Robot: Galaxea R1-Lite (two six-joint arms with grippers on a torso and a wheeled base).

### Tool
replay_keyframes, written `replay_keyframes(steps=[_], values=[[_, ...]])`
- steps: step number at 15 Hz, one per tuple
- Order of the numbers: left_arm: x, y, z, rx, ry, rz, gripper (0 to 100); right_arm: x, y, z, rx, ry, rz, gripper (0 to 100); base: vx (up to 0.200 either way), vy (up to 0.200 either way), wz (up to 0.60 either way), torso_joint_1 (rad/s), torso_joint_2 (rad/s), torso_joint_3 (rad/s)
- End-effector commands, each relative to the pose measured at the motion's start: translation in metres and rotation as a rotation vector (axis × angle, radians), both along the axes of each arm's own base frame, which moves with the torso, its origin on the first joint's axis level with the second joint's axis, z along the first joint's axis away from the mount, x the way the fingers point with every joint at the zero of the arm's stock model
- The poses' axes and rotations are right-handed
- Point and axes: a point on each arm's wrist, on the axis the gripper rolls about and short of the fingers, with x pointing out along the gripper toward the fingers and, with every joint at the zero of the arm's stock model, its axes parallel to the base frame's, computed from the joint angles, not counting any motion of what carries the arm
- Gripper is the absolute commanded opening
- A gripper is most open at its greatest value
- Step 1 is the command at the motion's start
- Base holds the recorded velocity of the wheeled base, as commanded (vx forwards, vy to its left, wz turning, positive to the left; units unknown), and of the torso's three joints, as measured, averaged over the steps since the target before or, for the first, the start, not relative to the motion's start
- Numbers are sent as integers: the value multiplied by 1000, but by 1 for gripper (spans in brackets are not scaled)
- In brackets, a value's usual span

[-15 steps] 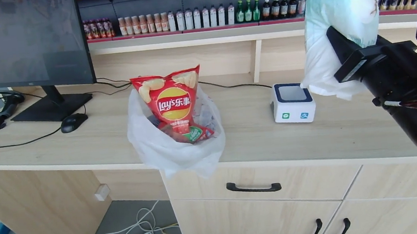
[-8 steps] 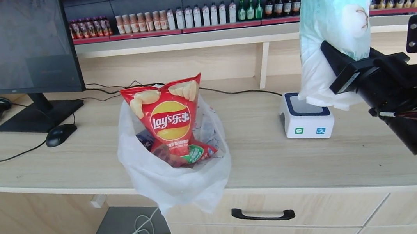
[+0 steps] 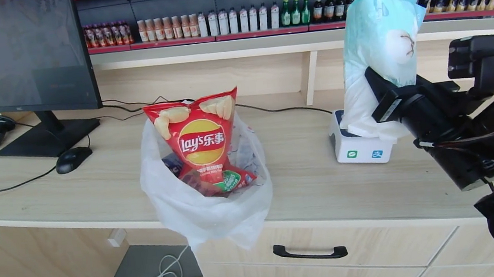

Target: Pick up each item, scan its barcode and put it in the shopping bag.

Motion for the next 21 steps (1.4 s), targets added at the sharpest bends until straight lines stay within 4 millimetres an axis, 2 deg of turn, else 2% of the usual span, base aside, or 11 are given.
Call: replay_keyframes(steps=[1,4,7,21], values=[[0,0,0,0,0,1,0,14,9,-18,-16,51,0,0,0,0,0,0,0,0],[0,0,0,0,0,1,0,30,14,-20,24,49,-13,0,0,0,0,0,0,0],[0,0,0,1,-2,1,0,40,2,-13,65,27,-88,0,0,0,0,0,0,0],[0,0,0,-2,-2,1,0,51,-12,-12,75,13,-136,0,0,0,0,0,0,0]])
